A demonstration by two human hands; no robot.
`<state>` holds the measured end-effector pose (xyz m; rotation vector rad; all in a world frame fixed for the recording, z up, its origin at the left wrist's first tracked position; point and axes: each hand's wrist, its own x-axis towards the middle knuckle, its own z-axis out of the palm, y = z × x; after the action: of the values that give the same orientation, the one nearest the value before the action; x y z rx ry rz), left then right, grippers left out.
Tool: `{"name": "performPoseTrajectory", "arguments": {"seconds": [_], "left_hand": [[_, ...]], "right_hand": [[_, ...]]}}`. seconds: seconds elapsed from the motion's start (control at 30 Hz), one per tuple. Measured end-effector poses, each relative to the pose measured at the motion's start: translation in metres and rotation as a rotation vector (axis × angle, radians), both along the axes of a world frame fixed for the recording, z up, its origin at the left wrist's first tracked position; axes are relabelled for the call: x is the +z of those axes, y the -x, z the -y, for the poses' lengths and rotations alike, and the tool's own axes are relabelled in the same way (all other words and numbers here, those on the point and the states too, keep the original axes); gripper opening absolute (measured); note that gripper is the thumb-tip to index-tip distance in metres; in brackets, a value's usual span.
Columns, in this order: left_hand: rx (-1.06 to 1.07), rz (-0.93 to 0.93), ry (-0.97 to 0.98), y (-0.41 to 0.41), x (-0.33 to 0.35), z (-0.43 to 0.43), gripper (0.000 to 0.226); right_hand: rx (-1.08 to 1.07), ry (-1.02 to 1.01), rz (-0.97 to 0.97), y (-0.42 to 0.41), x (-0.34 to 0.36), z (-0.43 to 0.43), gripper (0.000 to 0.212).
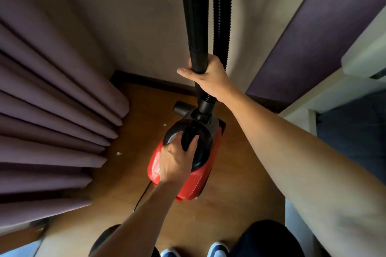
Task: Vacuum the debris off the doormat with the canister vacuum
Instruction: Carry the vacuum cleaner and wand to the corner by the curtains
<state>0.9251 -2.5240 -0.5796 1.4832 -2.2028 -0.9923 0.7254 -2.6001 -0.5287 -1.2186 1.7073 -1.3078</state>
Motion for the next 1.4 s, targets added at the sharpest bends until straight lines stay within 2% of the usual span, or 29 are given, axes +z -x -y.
{"name": "performPoseTrajectory", "arguments": {"seconds": [0.27, 0.63, 0.83, 0.97, 1.07, 1.4], "left_hand": [[0.079, 0.013, 0.026, 0.014, -0.07, 0.015, 0.042], [0.147, -0.031, 0.032, 0.026, -0.123, 0.034, 0.042], [0.138, -0.002, 0.014, 0.04, -0.122, 0.049, 0.04], [0.15, 0.001, -0.005, 0.05, -0.126, 0.052, 0.04], [0.159, 0.005, -0.002, 0.054, -0.129, 0.054, 0.039], [0.174, 0.136, -0.02, 0.063, -0.132, 0.07, 0.042]], "right_hand": [[-0.031, 0.052, 0.032, 0.007, -0.067, 0.025, 0.032], [-0.031, 0.029, 0.059, 0.013, -0.108, 0.057, 0.035], [-0.184, 0.159, -0.102, 0.009, -0.123, 0.055, 0.023], [-0.197, 0.129, -0.236, 0.015, -0.126, 0.056, 0.037], [-0.203, 0.094, -0.288, 0.018, -0.127, 0.058, 0.037], [-0.199, 0.055, -0.3, 0.023, -0.129, 0.071, 0.027]]}}
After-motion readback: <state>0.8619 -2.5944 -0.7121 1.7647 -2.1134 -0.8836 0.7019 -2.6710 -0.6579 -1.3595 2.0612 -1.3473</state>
